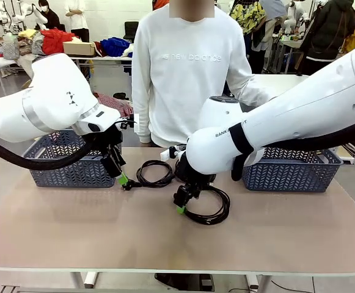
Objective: Organize the cables according to human instructions.
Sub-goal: Pick up a bundle of cables and place it in the basket indicated by the human.
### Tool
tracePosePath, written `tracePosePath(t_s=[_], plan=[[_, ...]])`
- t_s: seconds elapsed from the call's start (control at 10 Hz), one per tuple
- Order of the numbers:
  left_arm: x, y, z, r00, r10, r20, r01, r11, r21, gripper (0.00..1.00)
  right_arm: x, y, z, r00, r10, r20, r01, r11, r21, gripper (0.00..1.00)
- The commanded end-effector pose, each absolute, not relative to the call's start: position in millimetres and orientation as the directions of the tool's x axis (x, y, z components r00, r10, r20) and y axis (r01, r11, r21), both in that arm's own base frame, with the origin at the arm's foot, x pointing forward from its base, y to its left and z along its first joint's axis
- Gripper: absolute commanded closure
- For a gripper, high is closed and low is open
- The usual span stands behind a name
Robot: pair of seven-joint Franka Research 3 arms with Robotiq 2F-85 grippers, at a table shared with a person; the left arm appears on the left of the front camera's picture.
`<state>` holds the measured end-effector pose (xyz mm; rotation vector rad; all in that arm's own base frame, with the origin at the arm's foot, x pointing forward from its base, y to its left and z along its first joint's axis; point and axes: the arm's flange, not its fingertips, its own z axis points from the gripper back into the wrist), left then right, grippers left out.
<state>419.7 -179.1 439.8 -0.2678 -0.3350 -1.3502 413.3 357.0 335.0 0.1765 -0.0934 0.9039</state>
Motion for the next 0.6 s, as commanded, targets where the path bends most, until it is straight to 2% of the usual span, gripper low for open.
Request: tracePosePath(t_s=[0.0, 0.5], plan=[[419.9, -178.1, 440.4, 0.187, -0.904, 0.385, 0.979, 0.205, 0.006, 0.00, 417.6, 367.0, 332.5, 0.633, 0.766, 0.113, -0.774, 0.629, 0.077, 0.00], [419.9, -178.1, 440.4, 0.187, -0.904, 0.385, 0.979, 0.205, 0.006, 0.00, 421.0, 372.9, 320.1, 0.631, 0.771, 0.084, -0.776, 0.627, 0.070, 0.00]])
